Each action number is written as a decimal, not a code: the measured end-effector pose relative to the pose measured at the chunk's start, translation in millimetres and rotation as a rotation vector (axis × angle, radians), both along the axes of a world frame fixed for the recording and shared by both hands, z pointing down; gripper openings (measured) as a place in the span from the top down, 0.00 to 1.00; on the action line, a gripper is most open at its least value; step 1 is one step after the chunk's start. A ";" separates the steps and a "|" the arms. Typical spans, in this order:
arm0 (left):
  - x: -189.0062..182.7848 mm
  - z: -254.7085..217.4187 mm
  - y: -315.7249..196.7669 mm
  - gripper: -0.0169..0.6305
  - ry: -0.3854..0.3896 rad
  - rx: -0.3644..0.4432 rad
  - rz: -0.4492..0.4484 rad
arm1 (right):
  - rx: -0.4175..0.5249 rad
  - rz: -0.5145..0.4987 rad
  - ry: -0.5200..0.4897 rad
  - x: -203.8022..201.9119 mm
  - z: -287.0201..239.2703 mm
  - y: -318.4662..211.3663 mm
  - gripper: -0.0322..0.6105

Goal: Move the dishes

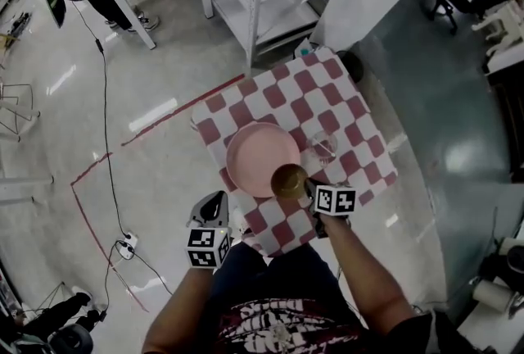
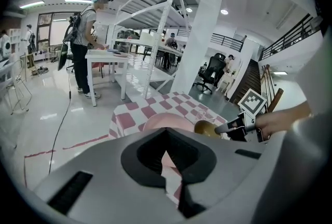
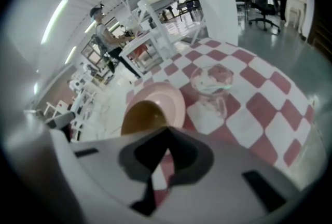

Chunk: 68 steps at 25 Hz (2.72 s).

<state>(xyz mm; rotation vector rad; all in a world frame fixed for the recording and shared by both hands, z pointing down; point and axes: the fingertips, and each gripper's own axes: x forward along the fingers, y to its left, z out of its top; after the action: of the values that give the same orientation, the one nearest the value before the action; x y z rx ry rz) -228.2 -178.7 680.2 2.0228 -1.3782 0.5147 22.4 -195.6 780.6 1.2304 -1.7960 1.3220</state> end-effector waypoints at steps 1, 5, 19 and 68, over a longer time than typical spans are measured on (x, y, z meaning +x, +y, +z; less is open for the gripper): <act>-5.7 2.7 -0.9 0.94 0.001 -0.006 -0.006 | -0.004 -0.013 -0.002 -11.1 3.4 -3.7 0.89; -26.3 15.4 0.7 0.94 0.007 -0.040 -0.034 | -0.030 -0.056 -0.019 -52.8 18.0 -13.7 0.89; -41.8 46.3 15.2 0.94 0.044 -0.120 -0.057 | -0.083 -0.113 -0.030 -110.7 59.8 -25.7 0.89; 71.0 12.8 -1.2 0.94 -0.011 -0.150 -0.067 | 0.073 -0.212 0.267 75.0 68.4 -59.8 0.82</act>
<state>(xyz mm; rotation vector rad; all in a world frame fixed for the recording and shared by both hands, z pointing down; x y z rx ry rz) -157.2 -179.9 693.0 1.8501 -1.3677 0.5824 97.4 -255.4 849.0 1.1570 -1.7397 0.9351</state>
